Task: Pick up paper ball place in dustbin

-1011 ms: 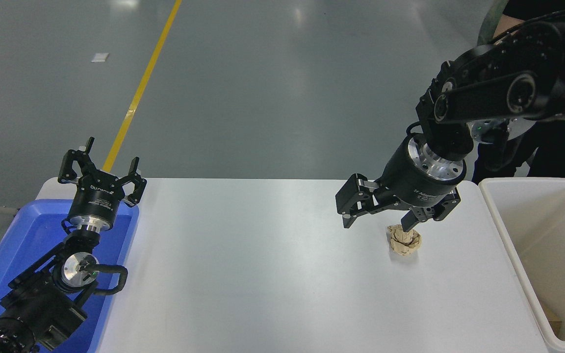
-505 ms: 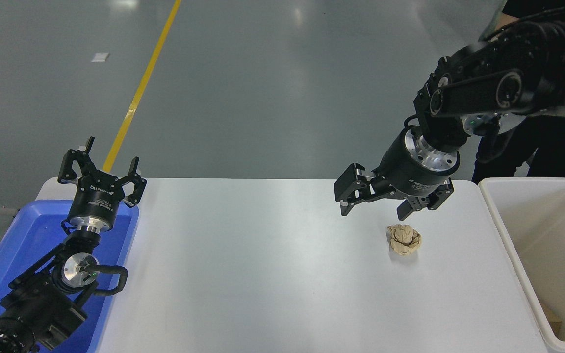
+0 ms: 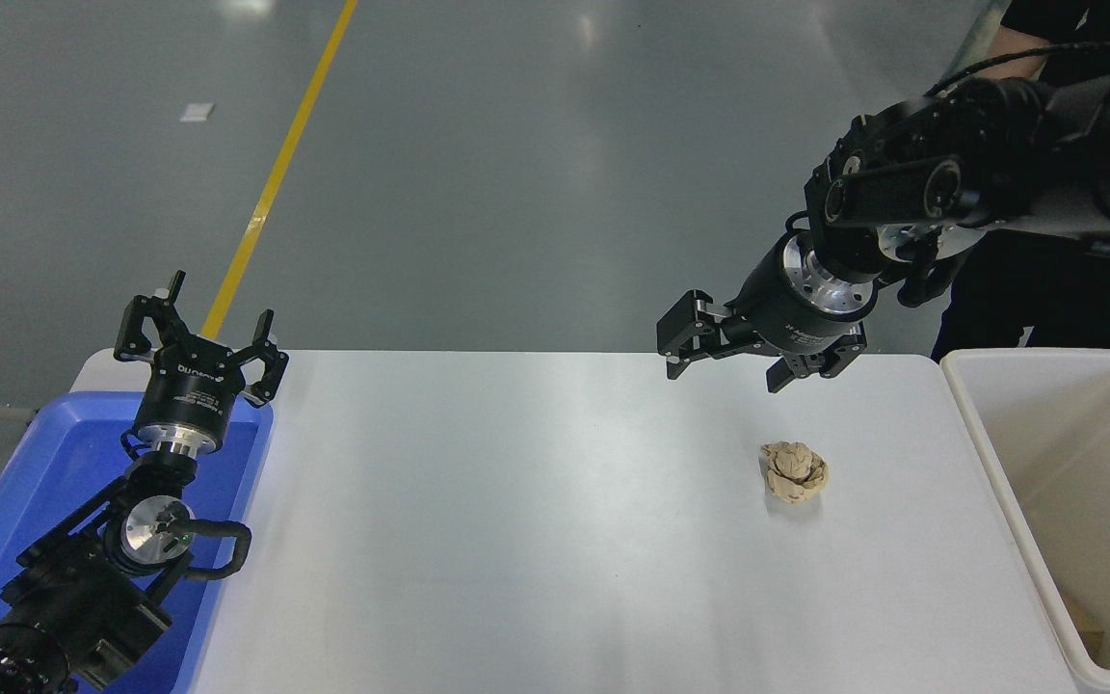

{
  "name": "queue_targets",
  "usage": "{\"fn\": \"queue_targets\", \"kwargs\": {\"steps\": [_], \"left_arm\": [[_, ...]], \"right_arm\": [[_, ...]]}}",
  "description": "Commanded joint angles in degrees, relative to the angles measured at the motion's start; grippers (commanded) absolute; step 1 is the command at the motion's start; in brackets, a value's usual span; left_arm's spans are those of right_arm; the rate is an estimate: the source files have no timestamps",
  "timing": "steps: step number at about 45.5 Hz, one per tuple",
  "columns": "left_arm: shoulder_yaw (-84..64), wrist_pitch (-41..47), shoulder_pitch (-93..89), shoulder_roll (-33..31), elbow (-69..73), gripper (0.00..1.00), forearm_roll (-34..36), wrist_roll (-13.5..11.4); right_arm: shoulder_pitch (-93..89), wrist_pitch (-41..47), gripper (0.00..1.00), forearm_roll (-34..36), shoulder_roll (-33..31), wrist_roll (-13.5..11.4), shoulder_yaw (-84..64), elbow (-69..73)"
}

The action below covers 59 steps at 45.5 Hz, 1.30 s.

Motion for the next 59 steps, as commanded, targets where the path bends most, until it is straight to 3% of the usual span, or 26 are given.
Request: {"fn": "queue_targets", "kwargs": {"steps": [1, 43, 59], "left_arm": [[0.0, -0.1, 0.0, 0.0, 0.0, 0.98, 0.0, 0.0], [0.0, 0.0, 0.0, 0.0, 0.0, 0.98, 0.0, 0.0], [0.0, -0.1, 0.0, 0.0, 0.0, 0.98, 0.0, 0.0]], "right_arm": [[-3.3, -0.5, 1.0, 0.1, 0.0, 0.0, -3.3, -1.5], [-31.7, -33.7, 1.0, 0.5, 0.0, 0.0, -7.3, -13.0], [-40.0, -37.3, 1.0, 1.4, 0.0, 0.0, -4.3, -17.1]]}}
